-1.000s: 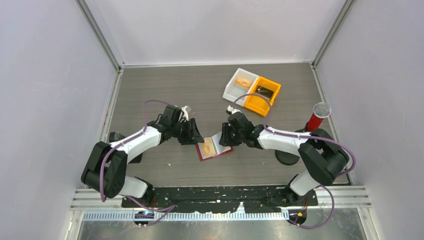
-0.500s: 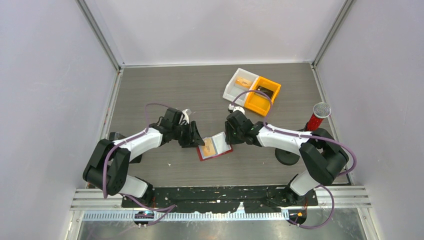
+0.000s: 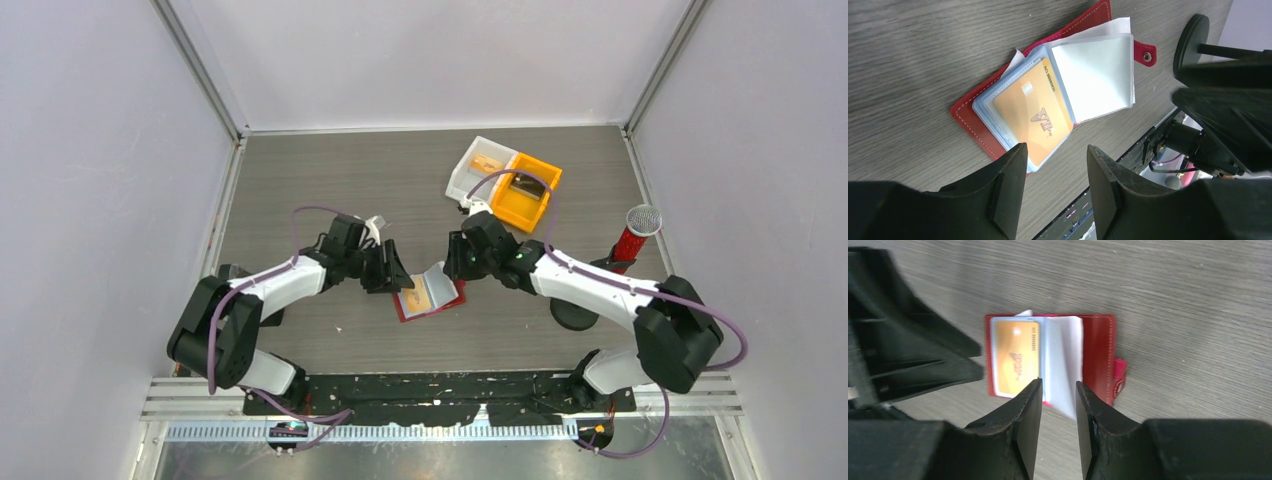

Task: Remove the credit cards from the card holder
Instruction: Remove the credit card from the card holder.

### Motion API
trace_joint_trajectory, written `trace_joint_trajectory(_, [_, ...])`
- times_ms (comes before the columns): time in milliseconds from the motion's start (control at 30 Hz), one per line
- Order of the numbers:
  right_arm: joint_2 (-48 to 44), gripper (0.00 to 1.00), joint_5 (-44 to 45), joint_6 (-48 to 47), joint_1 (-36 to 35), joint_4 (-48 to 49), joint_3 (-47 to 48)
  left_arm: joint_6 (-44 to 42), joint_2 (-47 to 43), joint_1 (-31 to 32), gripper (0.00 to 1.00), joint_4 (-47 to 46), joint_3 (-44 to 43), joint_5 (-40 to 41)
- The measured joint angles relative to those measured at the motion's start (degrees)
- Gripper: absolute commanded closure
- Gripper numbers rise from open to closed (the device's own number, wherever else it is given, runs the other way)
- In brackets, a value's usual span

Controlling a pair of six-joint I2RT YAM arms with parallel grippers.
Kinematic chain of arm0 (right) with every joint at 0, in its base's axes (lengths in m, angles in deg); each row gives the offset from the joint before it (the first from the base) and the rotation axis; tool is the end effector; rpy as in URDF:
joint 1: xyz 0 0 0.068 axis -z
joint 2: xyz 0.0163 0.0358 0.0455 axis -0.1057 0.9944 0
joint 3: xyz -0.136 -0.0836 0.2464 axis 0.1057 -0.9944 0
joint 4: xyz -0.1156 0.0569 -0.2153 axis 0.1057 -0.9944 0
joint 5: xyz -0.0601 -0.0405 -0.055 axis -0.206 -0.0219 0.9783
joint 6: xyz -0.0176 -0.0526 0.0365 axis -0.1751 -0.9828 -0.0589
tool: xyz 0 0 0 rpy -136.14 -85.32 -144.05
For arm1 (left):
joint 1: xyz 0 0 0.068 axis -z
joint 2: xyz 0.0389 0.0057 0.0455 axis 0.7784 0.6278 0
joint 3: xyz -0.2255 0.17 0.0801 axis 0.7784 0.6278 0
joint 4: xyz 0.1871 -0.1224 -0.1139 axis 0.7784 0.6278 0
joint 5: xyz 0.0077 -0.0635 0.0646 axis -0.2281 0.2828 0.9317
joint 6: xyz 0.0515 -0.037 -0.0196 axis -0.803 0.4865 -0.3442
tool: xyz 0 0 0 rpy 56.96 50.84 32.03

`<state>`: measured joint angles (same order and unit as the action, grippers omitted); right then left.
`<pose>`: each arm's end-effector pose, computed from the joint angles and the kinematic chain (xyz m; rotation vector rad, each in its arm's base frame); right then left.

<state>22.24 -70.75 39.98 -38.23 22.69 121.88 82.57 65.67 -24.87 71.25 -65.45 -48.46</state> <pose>0.2156 0.2069 0.2341 -0.2435 2.4333 0.5667 0.2298 -0.1424 0.1894 -0.0893 2.6360 -1.1091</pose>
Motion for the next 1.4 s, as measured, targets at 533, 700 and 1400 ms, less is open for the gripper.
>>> trace_joint_trajectory(533, [-3.23, 0.67, -9.6, 3.52, -3.28, 9.2, 0.04, 0.33, 6.27, 0.0, 0.57, -0.94, -3.91, -0.26])
trace_joint_trajectory(700, [2.86, 0.7, -11.52, 3.1, -2.82, 11.26, 0.09, -0.96, 4.55, 0.0, 0.73, 1.2, -3.74, 2.38])
trace_joint_trajectory(1400, [16.0, 0.7, -20.0, 0.66, 4.22, 16.76, 0.04, -2.64, 6.47, 0.0, 0.91, 1.05, -1.27, 4.59])
